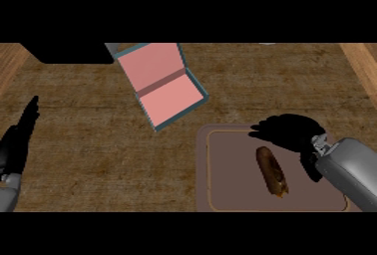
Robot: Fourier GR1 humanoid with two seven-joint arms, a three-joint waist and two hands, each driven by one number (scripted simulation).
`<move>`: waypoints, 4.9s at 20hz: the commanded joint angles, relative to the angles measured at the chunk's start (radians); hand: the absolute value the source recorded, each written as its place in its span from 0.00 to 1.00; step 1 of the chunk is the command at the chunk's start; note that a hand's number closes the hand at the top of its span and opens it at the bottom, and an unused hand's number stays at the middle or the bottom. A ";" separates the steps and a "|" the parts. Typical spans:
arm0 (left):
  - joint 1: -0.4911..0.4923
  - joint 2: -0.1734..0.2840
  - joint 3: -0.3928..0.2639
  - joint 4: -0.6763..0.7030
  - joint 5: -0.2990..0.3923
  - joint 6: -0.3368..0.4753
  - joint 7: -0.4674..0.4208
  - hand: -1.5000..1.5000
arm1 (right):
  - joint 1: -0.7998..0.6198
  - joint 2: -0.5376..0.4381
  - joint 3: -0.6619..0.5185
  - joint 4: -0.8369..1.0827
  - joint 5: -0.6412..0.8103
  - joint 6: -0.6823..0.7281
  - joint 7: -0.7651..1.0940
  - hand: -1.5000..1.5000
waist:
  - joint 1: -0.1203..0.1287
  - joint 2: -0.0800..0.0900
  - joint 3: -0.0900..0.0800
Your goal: Pick the sweet potato from the tray and place it in the cardboard box
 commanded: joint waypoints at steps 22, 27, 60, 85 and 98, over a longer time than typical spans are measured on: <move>0.037 -0.126 0.113 -0.008 -0.162 -0.038 -0.023 0.50 | 0.206 0.174 -0.120 -0.208 0.215 0.202 -0.066 0.00 | -0.010 -0.002 0.000; 0.029 -0.114 0.126 -0.082 -0.153 -0.093 0.043 0.50 | 0.157 0.205 -0.097 -0.146 0.302 0.234 -0.010 0.00 | -0.004 -0.002 0.000; 0.020 -0.146 0.206 -0.013 -0.176 -0.134 -0.013 0.50 | 0.252 0.580 -0.569 -0.197 0.444 -0.556 0.518 1.00 | -0.020 -0.003 0.000; -0.024 -0.186 0.178 -0.019 -0.242 -0.152 -0.013 0.50 | -0.540 0.681 -0.515 0.389 0.037 -0.879 0.703 1.00 | 0.051 0.013 -0.001; -0.096 -0.207 0.158 -0.001 -0.242 -0.186 0.003 0.50 | -0.753 0.681 -0.521 0.942 -0.161 -1.133 0.531 1.00 | 0.098 0.033 -0.001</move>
